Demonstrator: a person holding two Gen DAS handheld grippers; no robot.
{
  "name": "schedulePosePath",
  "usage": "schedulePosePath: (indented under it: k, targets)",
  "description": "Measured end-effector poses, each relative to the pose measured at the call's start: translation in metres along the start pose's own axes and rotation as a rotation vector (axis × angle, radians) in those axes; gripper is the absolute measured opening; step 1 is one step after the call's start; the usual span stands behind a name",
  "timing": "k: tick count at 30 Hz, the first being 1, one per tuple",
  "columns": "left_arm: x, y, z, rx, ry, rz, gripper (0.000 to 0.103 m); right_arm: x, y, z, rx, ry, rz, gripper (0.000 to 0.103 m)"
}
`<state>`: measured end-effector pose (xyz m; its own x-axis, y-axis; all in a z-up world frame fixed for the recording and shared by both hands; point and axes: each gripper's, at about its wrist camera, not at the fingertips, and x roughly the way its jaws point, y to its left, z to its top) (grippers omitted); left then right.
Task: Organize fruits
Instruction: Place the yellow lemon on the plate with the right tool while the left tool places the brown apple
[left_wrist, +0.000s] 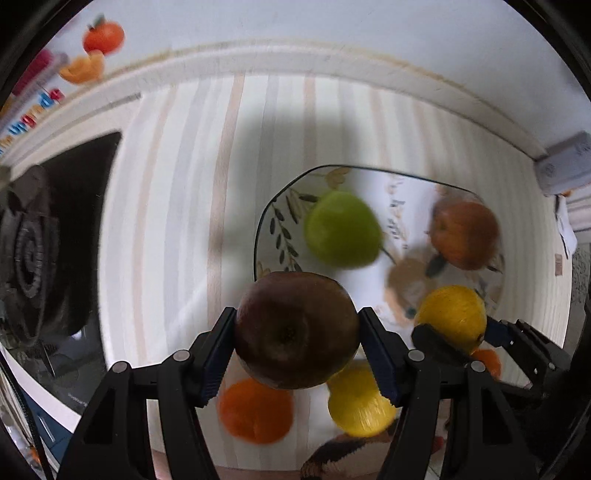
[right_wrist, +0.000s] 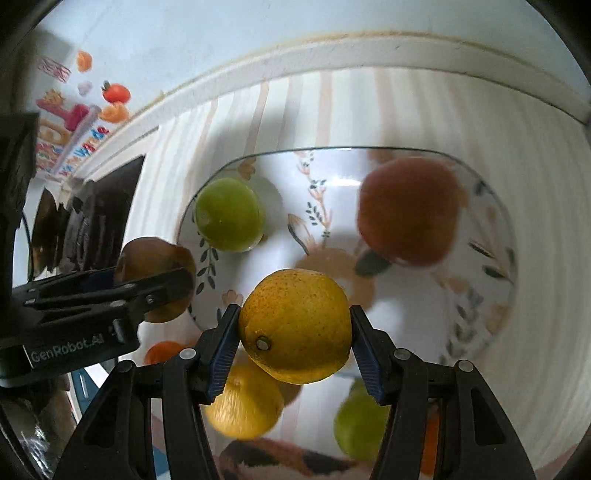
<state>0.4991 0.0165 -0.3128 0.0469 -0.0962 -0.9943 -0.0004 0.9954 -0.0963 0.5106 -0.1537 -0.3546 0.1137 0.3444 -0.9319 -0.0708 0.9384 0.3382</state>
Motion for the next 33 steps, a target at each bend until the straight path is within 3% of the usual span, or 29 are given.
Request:
schedulePosePath:
  k: [11,18,21,25,33]
  targets:
    - [0.027,-0.003,0.019,-0.006,0.068,-0.038,0.064,0.03,-0.005,0.011,0.004,0.059,0.056,0.061]
    - [0.03,-0.011,0.019,0.017,0.076,-0.005,0.065,0.02,-0.001,0.014,0.007,0.064,0.036,0.089]
    - [0.022,-0.018,0.019,0.028,0.058,-0.004,0.065,0.013,-0.005,0.01,0.017,0.075,0.008,0.09]
    - [0.006,-0.021,0.018,0.039,0.013,0.014,0.084,0.0,-0.01,0.002,0.029,0.073,-0.047,0.094]
    - [-0.025,-0.015,0.0,0.032,-0.074,0.081,0.09,-0.039,-0.018,-0.018,0.021,-0.002,-0.219,0.094]
